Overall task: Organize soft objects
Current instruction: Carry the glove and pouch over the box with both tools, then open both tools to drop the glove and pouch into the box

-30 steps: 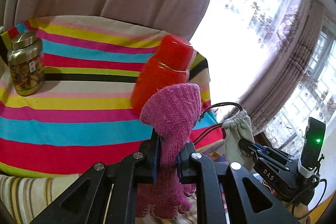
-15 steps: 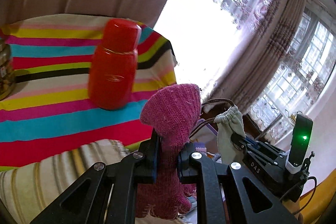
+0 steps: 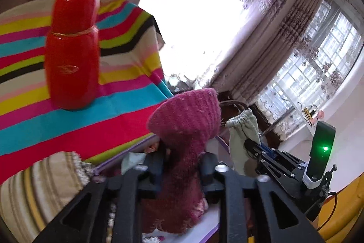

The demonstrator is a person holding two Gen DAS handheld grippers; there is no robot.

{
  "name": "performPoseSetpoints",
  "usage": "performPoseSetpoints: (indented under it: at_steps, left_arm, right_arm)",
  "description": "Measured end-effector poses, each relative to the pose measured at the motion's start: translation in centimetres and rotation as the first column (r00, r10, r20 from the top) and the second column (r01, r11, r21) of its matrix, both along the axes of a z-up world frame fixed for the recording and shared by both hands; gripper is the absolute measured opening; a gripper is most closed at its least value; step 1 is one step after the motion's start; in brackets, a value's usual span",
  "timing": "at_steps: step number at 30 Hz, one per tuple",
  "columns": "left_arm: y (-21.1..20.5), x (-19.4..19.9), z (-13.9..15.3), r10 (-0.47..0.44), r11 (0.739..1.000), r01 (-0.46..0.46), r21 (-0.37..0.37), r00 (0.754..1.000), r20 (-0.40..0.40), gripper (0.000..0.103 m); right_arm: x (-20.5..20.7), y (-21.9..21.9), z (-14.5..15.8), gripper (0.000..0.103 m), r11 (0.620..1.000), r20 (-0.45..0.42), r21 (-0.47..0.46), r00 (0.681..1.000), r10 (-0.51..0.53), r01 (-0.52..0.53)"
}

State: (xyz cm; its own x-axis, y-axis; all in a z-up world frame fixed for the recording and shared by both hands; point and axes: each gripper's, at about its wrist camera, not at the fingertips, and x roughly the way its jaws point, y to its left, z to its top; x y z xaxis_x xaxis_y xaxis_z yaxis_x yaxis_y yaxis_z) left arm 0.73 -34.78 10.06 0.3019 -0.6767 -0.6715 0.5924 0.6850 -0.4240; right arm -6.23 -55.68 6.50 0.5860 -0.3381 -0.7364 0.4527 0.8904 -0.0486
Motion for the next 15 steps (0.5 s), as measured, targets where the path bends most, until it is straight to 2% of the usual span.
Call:
performPoseSetpoints:
  at_steps: [1,2,3,4,5,12,15]
  left_arm:
    - [-0.5,0.1,-0.2,-0.005,1.000,0.005,0.008,1.000,-0.005,0.051]
    - [-0.9,0.3,-0.5,-0.001,1.000,0.002,0.019,1.000,-0.009,0.059]
    - [-1.1,0.4,-0.6,0.001,1.000,-0.001,0.019,1.000,-0.009,0.059]
    - [-1.2,0.4,-0.7,0.000,1.000,0.000,0.020,1.000,-0.009,0.059]
    - [-1.4,0.4,-0.8,-0.003,1.000,0.003,0.028,1.000,-0.005,0.060]
    - [1.3,-1.4,-1.7,-0.007,0.998,0.005,0.070,1.000,0.029,0.070]
    - [3.7,-3.2,-2.6,-0.005,0.998,0.005,0.066,1.000,-0.002,0.076]
  right_arm:
    - [-0.1,-0.5,0.0,0.025,1.000,0.000,0.008,1.000,-0.009,0.009]
    - [-0.2,-0.8,-0.1,0.039,1.000,0.000,0.016,1.000,-0.012,0.012]
    - [-0.3,-1.2,-0.1,0.048,1.000,-0.001,0.021,1.000,-0.014,0.014]
    - [-0.3,-1.4,-0.1,0.064,1.000,0.003,0.019,1.000,-0.014,0.014]
    - [-0.4,-1.5,0.0,0.072,1.000,0.015,0.009,1.000,-0.012,0.011]
    - [-1.9,-1.4,-0.6,0.072,1.000,0.000,0.011,1.000,-0.006,0.006]
    - [-3.6,-0.7,-0.9,0.073,1.000,-0.004,0.021,1.000,-0.018,0.018]
